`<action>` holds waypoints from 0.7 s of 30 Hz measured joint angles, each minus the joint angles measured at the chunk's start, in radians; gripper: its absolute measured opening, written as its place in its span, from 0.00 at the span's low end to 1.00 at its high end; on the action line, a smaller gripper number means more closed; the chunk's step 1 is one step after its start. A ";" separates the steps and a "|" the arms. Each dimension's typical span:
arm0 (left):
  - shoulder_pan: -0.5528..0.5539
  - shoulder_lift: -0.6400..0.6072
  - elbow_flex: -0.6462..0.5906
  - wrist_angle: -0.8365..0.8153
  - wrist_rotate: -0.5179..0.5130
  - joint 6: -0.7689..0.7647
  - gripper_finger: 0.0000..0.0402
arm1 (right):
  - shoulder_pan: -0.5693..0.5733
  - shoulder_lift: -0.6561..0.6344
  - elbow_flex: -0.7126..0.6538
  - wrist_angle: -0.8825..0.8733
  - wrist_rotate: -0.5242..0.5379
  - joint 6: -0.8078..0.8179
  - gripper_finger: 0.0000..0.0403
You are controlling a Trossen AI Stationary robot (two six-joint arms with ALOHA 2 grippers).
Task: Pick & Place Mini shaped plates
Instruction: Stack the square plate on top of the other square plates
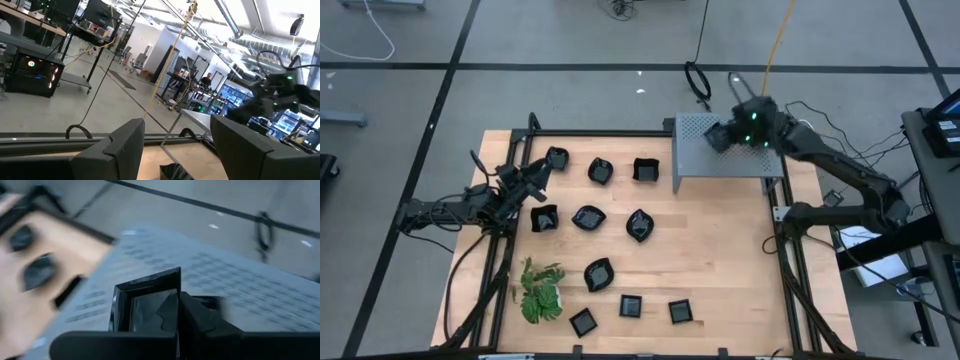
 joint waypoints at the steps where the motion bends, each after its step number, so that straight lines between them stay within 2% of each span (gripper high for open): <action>1: 0.000 0.000 0.000 0.000 0.000 0.000 0.57 | -0.031 0.004 0.004 -0.011 -0.001 0.000 0.00; 7: 0.000 0.000 0.000 0.000 0.000 0.000 0.57 | -0.122 0.024 0.006 -0.020 -0.006 -0.005 0.01; 21: 0.000 0.000 0.000 0.000 0.000 0.000 0.57 | -0.125 0.080 0.006 -0.024 -0.008 -0.035 0.01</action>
